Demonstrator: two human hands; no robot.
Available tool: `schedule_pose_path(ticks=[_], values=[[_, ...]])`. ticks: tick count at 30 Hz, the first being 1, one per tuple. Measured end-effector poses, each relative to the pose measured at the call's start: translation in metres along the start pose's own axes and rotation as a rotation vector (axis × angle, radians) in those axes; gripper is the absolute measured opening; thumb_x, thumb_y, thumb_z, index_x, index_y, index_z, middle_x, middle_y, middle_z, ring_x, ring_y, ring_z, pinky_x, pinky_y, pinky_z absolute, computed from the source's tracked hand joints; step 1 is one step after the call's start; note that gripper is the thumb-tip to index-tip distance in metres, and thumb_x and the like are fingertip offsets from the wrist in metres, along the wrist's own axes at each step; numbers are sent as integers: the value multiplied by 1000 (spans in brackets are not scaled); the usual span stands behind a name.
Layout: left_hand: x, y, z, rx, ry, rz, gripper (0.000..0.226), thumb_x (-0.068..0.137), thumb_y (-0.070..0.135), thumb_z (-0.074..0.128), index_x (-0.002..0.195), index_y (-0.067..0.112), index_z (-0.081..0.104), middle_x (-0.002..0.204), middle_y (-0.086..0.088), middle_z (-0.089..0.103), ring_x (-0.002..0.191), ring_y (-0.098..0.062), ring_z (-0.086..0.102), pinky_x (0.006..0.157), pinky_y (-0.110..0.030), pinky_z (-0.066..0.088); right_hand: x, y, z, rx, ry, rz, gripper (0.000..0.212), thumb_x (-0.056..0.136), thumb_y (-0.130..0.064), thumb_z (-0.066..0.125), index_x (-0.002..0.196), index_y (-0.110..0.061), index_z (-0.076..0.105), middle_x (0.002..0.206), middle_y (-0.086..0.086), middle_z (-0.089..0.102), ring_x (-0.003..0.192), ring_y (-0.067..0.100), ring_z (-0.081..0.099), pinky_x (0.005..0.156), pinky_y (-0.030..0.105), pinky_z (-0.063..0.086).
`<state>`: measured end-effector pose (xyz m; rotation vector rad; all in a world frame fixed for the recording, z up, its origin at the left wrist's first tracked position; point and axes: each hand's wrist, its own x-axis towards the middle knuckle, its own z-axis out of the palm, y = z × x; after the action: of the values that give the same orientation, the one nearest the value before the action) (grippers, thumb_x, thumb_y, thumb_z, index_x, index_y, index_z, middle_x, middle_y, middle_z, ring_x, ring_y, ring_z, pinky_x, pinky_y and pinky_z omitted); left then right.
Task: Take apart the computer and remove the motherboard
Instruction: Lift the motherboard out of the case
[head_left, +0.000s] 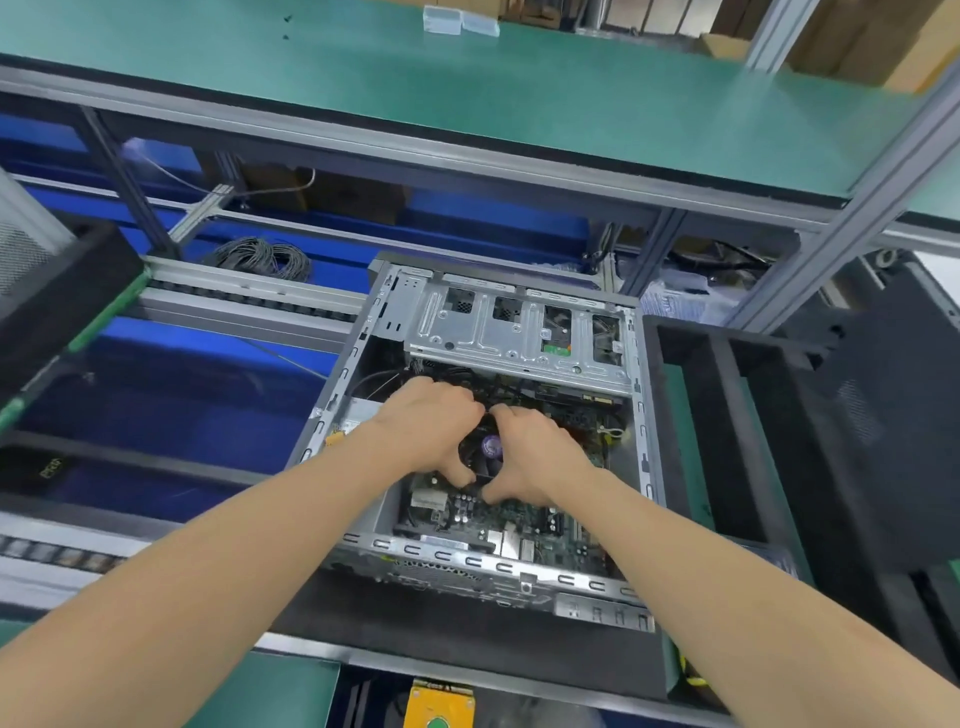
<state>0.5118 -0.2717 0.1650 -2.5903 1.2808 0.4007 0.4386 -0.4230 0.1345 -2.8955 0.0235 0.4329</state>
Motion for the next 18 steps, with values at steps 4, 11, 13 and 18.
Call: schedule_pose_path(ticks=[4,11,13,18], values=[[9,-4,0,-31,18,-32,68,73,65,73,124,22,58,105,5,59,95,-21,65,66,-34,41,2,3,0,-23,88,-8,106,66,-47,90,151,-14,38,141,6,53,126,32,53,92,41,51],[13,-7,3,-154,12,-41,72,70,64,82,125,24,59,106,7,56,99,-20,64,78,-37,53,-12,-8,0,-215,233,-109,78,75,-51,85,132,-11,50,125,6,56,115,27,57,94,39,50],[13,-9,4,-229,30,-21,68,72,52,87,130,31,58,114,8,59,107,-20,64,86,-40,55,-20,-15,2,-281,329,-218,54,79,-43,80,115,-10,58,106,7,60,98,27,61,80,38,52],[15,-15,4,-270,-26,106,92,81,38,85,154,51,32,162,18,36,147,-17,39,109,-40,42,-26,-31,17,-212,-168,-198,37,92,-52,62,90,-16,55,80,5,53,73,31,55,62,36,46]])
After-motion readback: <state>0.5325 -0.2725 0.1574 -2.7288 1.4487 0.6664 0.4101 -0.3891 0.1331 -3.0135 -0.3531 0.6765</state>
